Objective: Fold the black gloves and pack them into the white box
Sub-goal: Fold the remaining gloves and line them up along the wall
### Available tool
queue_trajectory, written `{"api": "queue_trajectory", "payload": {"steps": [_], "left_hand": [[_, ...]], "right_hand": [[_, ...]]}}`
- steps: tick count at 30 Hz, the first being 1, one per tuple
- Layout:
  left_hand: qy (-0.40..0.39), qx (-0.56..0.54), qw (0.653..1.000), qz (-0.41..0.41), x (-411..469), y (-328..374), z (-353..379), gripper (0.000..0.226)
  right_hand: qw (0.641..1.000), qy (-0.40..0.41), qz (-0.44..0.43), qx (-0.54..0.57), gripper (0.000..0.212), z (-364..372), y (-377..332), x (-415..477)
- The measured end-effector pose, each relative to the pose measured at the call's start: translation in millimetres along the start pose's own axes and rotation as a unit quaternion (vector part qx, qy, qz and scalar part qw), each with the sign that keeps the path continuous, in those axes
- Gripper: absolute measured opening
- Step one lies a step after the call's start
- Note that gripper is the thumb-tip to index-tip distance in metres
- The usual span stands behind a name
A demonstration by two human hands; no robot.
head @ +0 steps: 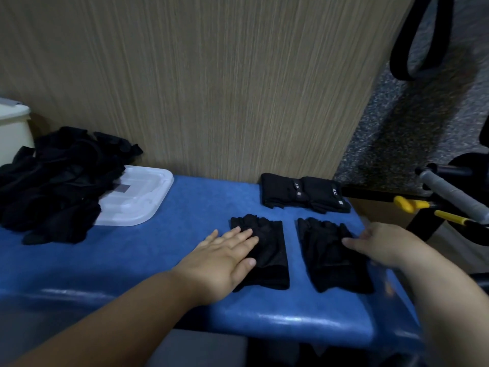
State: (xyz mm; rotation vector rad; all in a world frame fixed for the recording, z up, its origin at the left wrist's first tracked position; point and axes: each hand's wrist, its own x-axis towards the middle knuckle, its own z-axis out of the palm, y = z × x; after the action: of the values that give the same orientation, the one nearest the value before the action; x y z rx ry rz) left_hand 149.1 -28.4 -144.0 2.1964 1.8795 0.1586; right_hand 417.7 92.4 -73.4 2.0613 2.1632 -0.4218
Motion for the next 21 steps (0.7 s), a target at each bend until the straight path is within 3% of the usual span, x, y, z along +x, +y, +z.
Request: {"api": "queue_trajectory", "payload": {"steps": [4, 7, 11, 14, 18, 21], "left_hand": [[0.002, -0.003, 1.0, -0.004, 4, 4, 0, 0.053], [0.002, -0.008, 1.0, -0.008, 6, 8, 1, 0.053], [0.004, -0.005, 1.0, -0.011, 8, 10, 0, 0.053], [0.001, -0.004, 1.0, -0.011, 8, 11, 0, 0.052], [-0.001, -0.006, 1.0, -0.012, 8, 10, 0, 0.052], [0.006, -0.009, 1.0, -0.011, 9, 10, 1, 0.052]], "right_hand": [[0.999, -0.015, 0.005, 0.033, 0.053, 8, 1, 7], [0.999, -0.005, -0.01, 0.047, 0.048, 14, -4, 6], [0.983, 0.011, -0.048, 0.175, 0.036, 20, -9, 4], [0.954, -0.018, -0.074, 0.29, 0.028, 25, -12, 4], [0.898, -0.069, -0.099, 0.423, 0.047, 29, -16, 3], [0.854, -0.093, -0.11, 0.5, 0.03, 26, -24, -1]]}}
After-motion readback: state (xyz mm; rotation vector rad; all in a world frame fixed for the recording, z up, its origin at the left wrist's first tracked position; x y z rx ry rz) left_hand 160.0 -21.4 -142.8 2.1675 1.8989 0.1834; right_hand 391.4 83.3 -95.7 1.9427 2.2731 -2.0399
